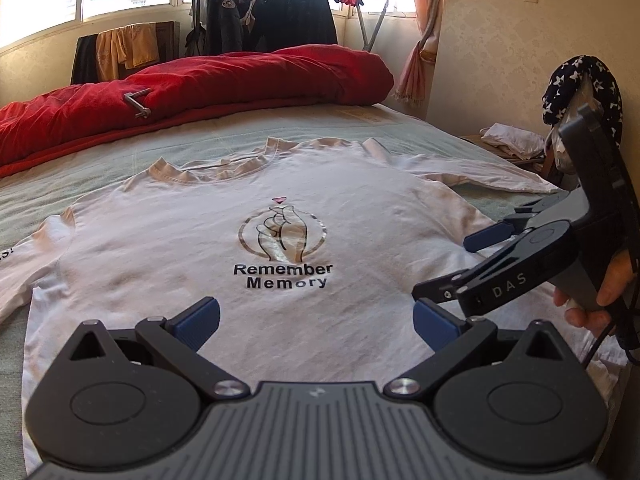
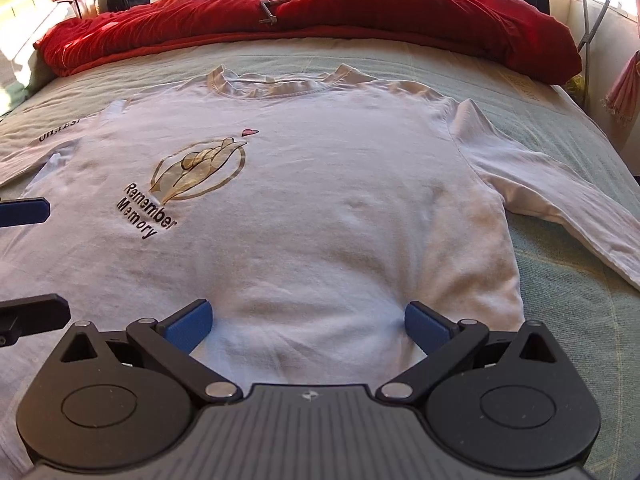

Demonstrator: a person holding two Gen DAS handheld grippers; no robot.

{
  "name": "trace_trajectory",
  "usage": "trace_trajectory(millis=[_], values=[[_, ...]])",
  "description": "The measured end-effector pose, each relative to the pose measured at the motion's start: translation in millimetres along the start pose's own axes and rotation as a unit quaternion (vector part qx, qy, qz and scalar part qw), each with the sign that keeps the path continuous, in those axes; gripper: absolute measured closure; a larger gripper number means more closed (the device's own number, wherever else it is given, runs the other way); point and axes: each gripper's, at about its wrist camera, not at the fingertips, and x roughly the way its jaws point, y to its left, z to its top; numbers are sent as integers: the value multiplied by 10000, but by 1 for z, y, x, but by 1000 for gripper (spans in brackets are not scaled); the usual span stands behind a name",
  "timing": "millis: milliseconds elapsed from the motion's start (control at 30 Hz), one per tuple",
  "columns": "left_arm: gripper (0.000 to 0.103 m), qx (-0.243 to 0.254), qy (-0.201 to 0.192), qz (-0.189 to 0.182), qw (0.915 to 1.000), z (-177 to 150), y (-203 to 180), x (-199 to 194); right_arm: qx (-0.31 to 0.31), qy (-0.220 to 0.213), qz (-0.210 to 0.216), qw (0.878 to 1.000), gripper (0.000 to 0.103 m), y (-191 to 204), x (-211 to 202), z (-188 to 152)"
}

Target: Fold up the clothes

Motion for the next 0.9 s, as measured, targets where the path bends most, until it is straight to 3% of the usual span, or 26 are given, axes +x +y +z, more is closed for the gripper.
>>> trace_trajectory(millis=[233,367,533,700,833,900], values=[[1,-7,64,16,10000,-2,1,4,126,12,-66,9999,0,-10,-42,-51],[1,24,84,33,10000,-3,-1,5,347,-14,-55,9994,0,-23,-52,-52],[1,-1,126,39,9999,-4,2,8,708,-518,69,9961,0,-52,-53,-6],[1,-120,232,26,9997,-5,7,16,1497,-938,588,9825,0,-105,-28,64],[1,-179,352,86,9992,-6,12,25,2097,-938,934,9688,0,-142,15,97],[1,-196,385,108,9990,-7,14,27,2262,-772,828,9675,0,-153,37,98]])
